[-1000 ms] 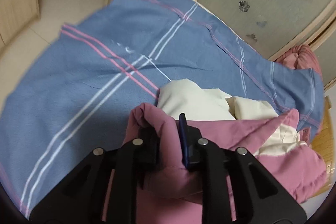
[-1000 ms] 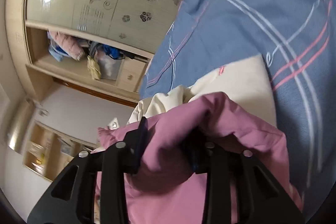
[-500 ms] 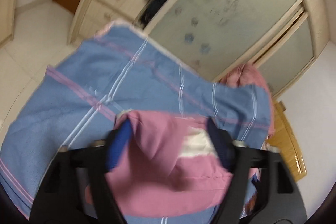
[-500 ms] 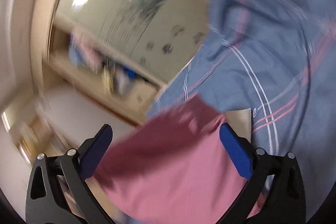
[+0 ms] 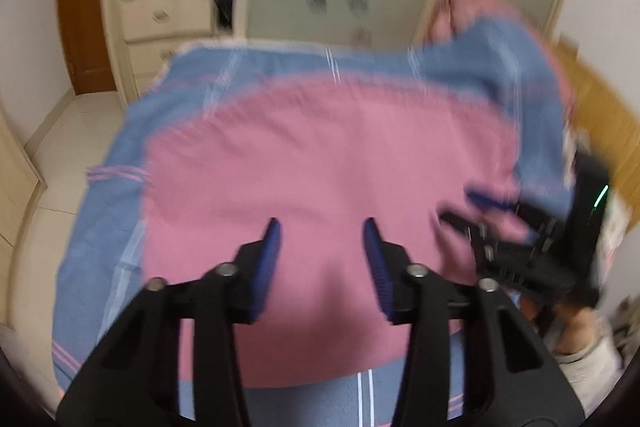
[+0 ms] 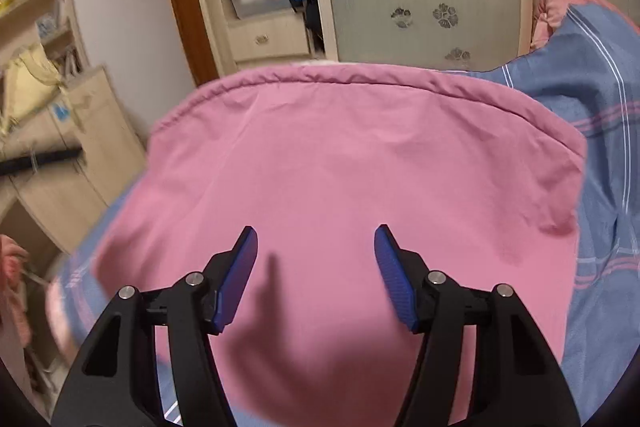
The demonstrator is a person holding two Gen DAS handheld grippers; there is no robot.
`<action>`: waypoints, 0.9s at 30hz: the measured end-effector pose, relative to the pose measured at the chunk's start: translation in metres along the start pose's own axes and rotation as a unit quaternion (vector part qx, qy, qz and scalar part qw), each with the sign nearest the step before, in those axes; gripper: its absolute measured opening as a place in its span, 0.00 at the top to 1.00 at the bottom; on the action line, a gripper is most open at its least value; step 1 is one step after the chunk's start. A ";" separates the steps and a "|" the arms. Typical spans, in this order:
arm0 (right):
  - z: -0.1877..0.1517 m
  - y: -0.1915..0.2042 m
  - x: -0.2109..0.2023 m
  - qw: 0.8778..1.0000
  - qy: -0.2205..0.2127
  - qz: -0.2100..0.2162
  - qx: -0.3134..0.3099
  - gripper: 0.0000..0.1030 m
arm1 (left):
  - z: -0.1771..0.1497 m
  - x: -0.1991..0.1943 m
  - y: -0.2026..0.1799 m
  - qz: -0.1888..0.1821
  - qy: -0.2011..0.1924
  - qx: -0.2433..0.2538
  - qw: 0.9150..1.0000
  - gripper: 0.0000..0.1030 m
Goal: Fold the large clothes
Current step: 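Fold the held hem over the hood toward the collar with both tools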
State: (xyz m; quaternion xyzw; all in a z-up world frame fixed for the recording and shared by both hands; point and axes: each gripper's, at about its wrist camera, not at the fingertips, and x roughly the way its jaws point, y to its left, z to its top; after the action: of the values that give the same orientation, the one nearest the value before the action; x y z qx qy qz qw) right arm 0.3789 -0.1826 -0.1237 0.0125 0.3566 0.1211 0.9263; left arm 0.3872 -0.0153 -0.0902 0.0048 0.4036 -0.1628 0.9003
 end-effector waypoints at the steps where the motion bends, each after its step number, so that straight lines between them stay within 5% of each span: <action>1: 0.004 0.002 0.009 1.000 0.004 -0.016 -0.005 0.42 | 0.001 0.020 -0.008 0.004 0.015 0.007 1.000 0.63; 7: 0.033 -0.028 0.063 0.991 0.007 -0.131 -0.017 0.42 | 0.037 0.111 -0.012 0.095 0.042 0.030 0.994 0.59; 9: 0.039 -0.063 0.077 0.985 0.011 -0.171 0.010 0.42 | 0.055 0.134 0.004 0.120 0.053 0.016 0.991 0.42; 13: 0.033 -0.147 0.093 0.959 0.035 -0.270 0.074 0.42 | 0.078 0.160 0.049 0.205 0.060 -0.021 0.977 0.41; 15: 0.015 -0.189 0.105 0.950 0.079 -0.274 0.126 0.42 | 0.077 0.176 0.073 0.206 0.089 -0.041 0.973 0.42; 16: 0.003 -0.209 0.108 0.952 0.090 -0.244 0.163 0.29 | 0.075 0.182 0.084 0.185 0.098 -0.060 0.976 0.42; 19: -0.031 -0.247 0.109 0.948 0.102 -0.151 0.260 0.19 | 0.069 0.185 0.094 0.172 0.093 -0.077 0.978 0.42; 23: -0.026 -0.223 0.087 0.957 0.069 -0.186 0.211 0.27 | 0.064 0.163 0.069 0.215 0.061 -0.043 0.974 0.50; 27: -0.020 -0.170 0.023 0.971 -0.027 -0.180 0.154 0.38 | 0.046 0.101 0.037 0.164 -0.013 -0.026 0.986 0.51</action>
State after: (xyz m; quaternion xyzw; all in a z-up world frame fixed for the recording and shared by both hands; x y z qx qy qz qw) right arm 0.4185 -0.3432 -0.1726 0.0941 0.3420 -0.1042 0.9292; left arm 0.4942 -0.0156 -0.1371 0.0453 0.3898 -0.0022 0.9198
